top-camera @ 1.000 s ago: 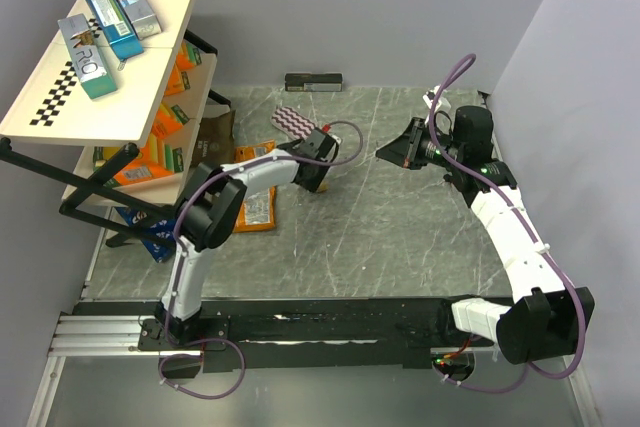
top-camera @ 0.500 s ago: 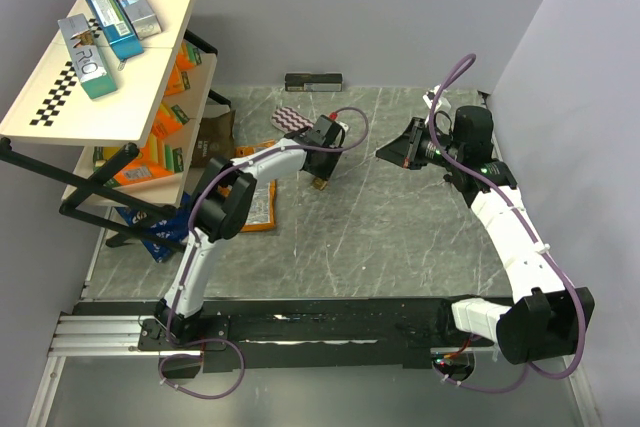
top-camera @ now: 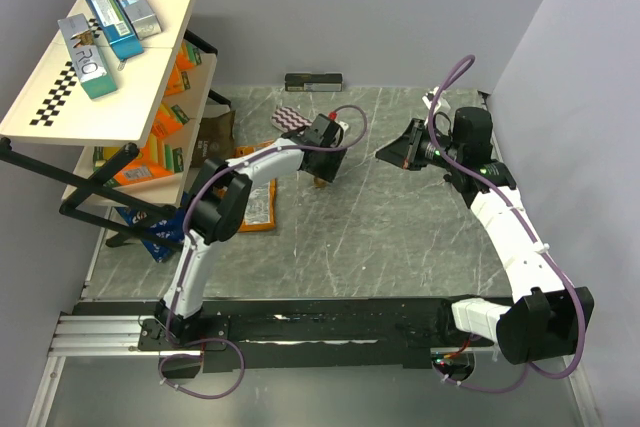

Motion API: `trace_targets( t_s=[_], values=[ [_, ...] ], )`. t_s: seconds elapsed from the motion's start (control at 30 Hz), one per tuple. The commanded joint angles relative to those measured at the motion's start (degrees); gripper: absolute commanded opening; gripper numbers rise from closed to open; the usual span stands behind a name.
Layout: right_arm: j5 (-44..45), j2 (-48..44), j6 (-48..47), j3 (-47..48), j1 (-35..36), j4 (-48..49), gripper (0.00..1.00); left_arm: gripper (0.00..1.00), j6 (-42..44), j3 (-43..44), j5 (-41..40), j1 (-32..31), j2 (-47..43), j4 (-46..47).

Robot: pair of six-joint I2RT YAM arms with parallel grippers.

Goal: Unlock with the key

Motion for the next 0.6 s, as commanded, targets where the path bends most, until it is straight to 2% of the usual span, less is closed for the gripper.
trace_targets(
  t_s=[0.0, 0.17, 0.4, 0.57],
  values=[
    [0.0, -0.7, -0.3, -0.3, -0.2, 2.2, 0.0, 0.57, -1.5, -2.0, 3.3, 1.1, -4.3, 0.2],
    [0.2, -1.2, -0.5, -0.3, -0.3, 2.0, 0.0, 0.6, -1.9, -6.1, 8.1, 2.4, -6.0, 1.5],
    [-0.1, -0.8, -0.1, -0.5, -0.2, 2.2, 0.0, 0.86, 1.9, -12.6, 12.7, 2.7, -11.2, 7.2],
    [-0.1, -1.1, -0.2, -0.5, -0.1, 1.9, 0.0, 0.88, 3.4, -12.5, 9.8, 2.7, -10.2, 6.2]
  ],
)
